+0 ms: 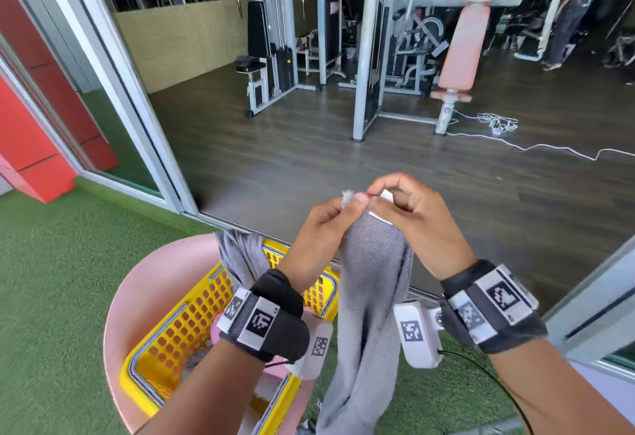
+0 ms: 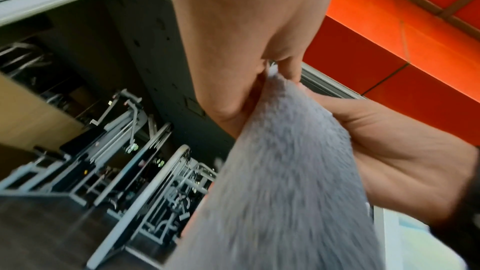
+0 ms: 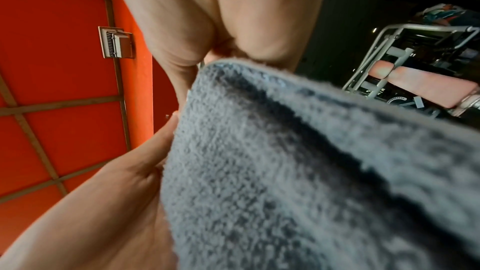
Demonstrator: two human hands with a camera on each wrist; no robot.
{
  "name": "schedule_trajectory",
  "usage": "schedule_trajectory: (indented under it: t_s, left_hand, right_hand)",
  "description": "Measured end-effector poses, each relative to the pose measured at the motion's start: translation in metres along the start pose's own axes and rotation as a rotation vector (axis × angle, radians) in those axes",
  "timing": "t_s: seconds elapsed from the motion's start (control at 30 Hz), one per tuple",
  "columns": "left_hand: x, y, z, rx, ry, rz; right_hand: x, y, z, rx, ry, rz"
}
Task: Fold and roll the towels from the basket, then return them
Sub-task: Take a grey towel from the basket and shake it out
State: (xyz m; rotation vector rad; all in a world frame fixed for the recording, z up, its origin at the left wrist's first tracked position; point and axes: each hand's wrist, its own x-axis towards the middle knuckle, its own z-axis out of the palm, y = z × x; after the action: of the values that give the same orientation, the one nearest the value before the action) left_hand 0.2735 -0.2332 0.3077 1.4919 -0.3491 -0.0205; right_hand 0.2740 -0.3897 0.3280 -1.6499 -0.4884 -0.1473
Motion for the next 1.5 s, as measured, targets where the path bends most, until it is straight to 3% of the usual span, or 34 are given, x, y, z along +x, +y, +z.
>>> schedule_trajectory:
  t_s: [0.17, 0.3, 0.37, 0.43, 0.5, 0.57, 0.63, 0.7, 0.77, 0.83, 0.87, 0.97, 1.03, 1.13, 1.2, 1.23, 1.3, 1.37, 1.5]
  left_hand:
    - [0.011, 0.020, -0.003, 0.166, 0.059, 0.138]
    - [0.037, 0.036, -0.032, 0.236, 0.423, 0.268]
    - [0.039, 0.037, -0.038, 0.182, 0.495, 0.276]
    - [0.031, 0.026, -0.023, 0.196, 0.361, 0.147]
    - [0.016, 0.010, 0.000, 0.232, 0.081, 0.000]
    - [0.007, 0.001, 0.013, 0.207, -0.096, 0.003]
    - [0.012, 0.001, 0.007, 0.074, -0.081, 0.066]
    - [0.021, 0.009, -0.013, -0.057, 0.045, 0.097]
    - [0.029, 0.016, -0.030, -0.063, 0.191, 0.080]
    - [0.029, 0.017, -0.033, -0.006, 0.248, 0.042]
    - [0.026, 0.015, -0.028, 0.026, 0.188, 0.018]
    - [0.005, 0.004, 0.001, 0.193, -0.207, 0.021]
    - [0.005, -0.003, 0.003, 0.094, -0.200, 0.019]
    - [0.019, -0.011, -0.014, -0.188, 0.024, -0.101]
    - [0.019, -0.022, -0.020, -0.135, 0.077, -0.147]
    - [0.013, -0.028, -0.016, -0.051, 0.019, -0.151]
    - [-0.008, -0.038, 0.007, 0.078, -0.237, -0.132]
    - [-0.029, -0.045, 0.034, 0.035, -0.452, -0.171]
    - [-0.023, -0.053, 0.044, -0.259, -0.420, -0.231]
  right_hand:
    - [-0.007, 0.014, 0.004, 0.031, 0.034, 0.067]
    - [-0.029, 0.039, -0.002, -0.024, -0.012, 0.138]
    - [-0.028, 0.037, -0.011, -0.108, 0.019, 0.121]
    - [-0.016, 0.023, -0.017, -0.164, 0.050, 0.043]
    - [0.000, 0.007, -0.018, -0.143, 0.002, -0.037]
    - [0.009, -0.001, -0.017, -0.110, -0.005, -0.036]
    - [0.005, 0.005, -0.017, -0.112, 0.001, 0.009]
    - [-0.013, 0.022, -0.017, -0.149, -0.019, 0.072]
    - [-0.031, 0.034, -0.017, -0.156, -0.001, 0.138]
    - [-0.034, 0.033, -0.017, -0.148, 0.045, 0.154]
    - [-0.029, 0.028, -0.016, -0.146, 0.062, 0.140]
    - [-0.009, 0.006, -0.012, -0.089, 0.060, 0.076]
    - [-0.010, 0.006, -0.011, -0.090, 0.073, 0.107]
    - [-0.052, 0.034, -0.013, -0.165, 0.125, 0.269]
    - [-0.087, 0.046, -0.014, -0.171, 0.187, 0.354]
    - [-0.099, 0.046, -0.014, -0.177, 0.222, 0.366]
    - [-0.102, 0.037, -0.014, -0.203, 0.266, 0.330]
    - [-0.096, 0.026, -0.016, -0.186, 0.281, 0.275]
    - [-0.120, 0.021, -0.028, -0.289, 0.220, 0.342]
